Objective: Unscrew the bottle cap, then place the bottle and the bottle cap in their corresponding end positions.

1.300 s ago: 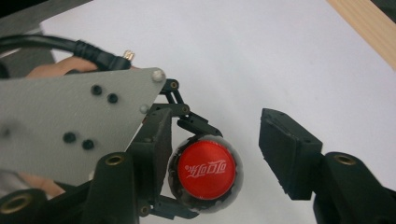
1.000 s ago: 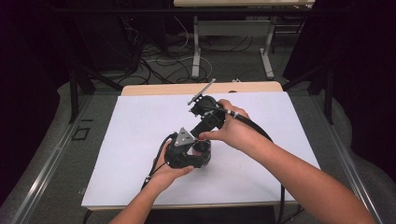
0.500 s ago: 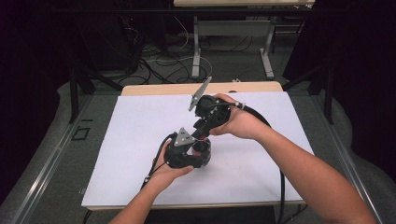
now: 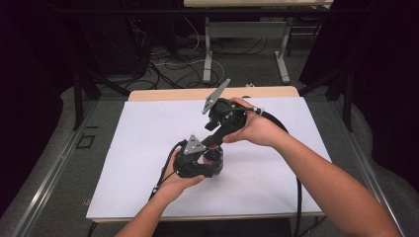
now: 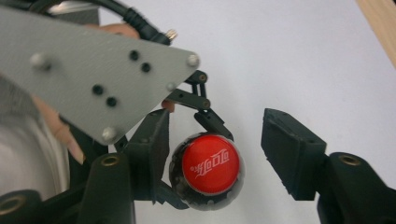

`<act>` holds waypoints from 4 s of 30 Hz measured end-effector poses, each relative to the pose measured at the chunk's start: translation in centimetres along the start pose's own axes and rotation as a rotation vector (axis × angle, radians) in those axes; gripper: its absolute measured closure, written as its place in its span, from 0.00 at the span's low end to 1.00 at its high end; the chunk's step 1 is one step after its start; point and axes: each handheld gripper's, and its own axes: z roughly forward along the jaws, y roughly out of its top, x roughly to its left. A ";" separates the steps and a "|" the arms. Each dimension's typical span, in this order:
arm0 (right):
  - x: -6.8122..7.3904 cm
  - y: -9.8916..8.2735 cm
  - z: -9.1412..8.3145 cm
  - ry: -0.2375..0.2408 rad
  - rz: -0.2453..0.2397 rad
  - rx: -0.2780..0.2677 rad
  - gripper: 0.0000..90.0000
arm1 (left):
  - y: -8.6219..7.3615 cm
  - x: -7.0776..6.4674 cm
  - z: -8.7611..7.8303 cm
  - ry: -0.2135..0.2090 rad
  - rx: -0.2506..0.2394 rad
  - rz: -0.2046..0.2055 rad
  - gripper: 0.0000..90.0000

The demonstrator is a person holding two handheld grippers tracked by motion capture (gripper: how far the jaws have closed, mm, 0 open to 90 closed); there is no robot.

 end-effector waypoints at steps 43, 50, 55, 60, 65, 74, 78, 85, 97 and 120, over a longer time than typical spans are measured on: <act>-0.3 0.1 0.6 0.084 -0.131 0.129 0.68 | 0.0 -0.3 -0.1 -0.035 0.020 0.040 0.34; -0.5 0.1 0.3 0.124 -0.208 0.113 0.67 | 0.1 -0.3 -0.2 -0.034 0.003 0.028 0.34; -0.3 0.1 0.2 0.017 -0.002 0.064 0.44 | 0.1 -0.1 -0.3 -0.028 0.003 0.010 0.34; 0.6 0.0 -0.4 -0.111 0.247 0.012 0.48 | 0.1 0.0 -0.4 -0.002 0.002 -0.002 0.34; 1.1 -0.3 -0.5 -0.133 0.361 0.008 0.57 | 0.1 0.0 -0.4 0.017 -0.004 -0.008 0.34; 1.9 -0.6 0.2 -0.132 0.306 -0.033 0.61 | 0.2 0.0 -0.5 0.009 -0.003 -0.010 0.34; 1.9 -0.6 0.7 -0.130 0.255 -0.053 0.58 | 0.2 -0.1 -0.4 0.014 -0.009 -0.013 0.34; 1.7 -0.6 1.1 -0.119 0.146 -0.024 0.63 | 0.2 -0.1 -0.4 0.008 -0.003 -0.006 0.34; 0.6 -0.4 0.9 -0.053 0.047 -0.013 0.68 | 0.1 0.0 -0.4 0.010 -0.004 -0.013 0.34; 0.3 -2.3 -0.4 -0.119 0.102 -0.057 0.68 | 0.0 3.0 0.7 0.058 0.018 -0.062 0.34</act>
